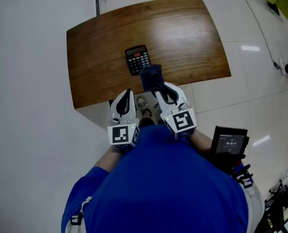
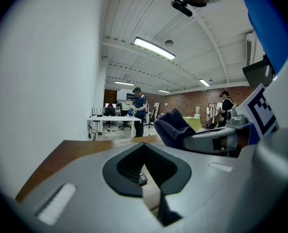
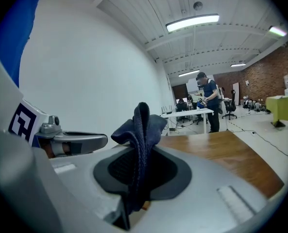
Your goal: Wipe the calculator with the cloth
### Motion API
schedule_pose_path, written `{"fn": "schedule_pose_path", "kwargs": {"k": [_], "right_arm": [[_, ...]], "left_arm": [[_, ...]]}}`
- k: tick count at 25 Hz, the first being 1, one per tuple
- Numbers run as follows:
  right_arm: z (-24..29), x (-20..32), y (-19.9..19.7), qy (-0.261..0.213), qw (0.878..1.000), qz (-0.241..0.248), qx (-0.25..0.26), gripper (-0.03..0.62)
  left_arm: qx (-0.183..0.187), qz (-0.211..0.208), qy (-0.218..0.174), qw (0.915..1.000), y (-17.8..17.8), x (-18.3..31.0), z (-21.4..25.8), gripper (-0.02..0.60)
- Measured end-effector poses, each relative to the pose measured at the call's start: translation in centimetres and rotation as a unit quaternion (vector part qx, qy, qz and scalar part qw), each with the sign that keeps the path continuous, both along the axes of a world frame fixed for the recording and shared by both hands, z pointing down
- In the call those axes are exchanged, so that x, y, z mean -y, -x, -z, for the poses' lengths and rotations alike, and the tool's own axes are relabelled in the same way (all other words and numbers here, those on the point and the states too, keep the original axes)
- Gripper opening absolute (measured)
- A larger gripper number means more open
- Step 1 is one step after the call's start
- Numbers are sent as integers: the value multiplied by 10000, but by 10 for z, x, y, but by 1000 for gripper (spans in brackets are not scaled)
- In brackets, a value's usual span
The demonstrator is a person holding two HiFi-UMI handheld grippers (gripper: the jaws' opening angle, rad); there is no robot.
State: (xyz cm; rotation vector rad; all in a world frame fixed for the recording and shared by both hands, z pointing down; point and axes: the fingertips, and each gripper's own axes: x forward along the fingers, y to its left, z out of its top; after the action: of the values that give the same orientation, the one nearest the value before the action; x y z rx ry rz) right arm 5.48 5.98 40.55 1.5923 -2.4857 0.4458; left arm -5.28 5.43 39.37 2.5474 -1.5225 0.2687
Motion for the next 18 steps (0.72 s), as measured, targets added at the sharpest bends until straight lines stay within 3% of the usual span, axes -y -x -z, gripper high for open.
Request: {"fn": "schedule_pose_path", "kwargs": {"k": [8,18], "right_arm": [[-23,49,24,167,9994,-171,-260,63],[2,93,41,100,9983,-353,-449,63]], "left_arm": [[-237,-232,68,9994,26,56,-27,6],[-381,-433,153,9982,46,109,-8,6]]}}
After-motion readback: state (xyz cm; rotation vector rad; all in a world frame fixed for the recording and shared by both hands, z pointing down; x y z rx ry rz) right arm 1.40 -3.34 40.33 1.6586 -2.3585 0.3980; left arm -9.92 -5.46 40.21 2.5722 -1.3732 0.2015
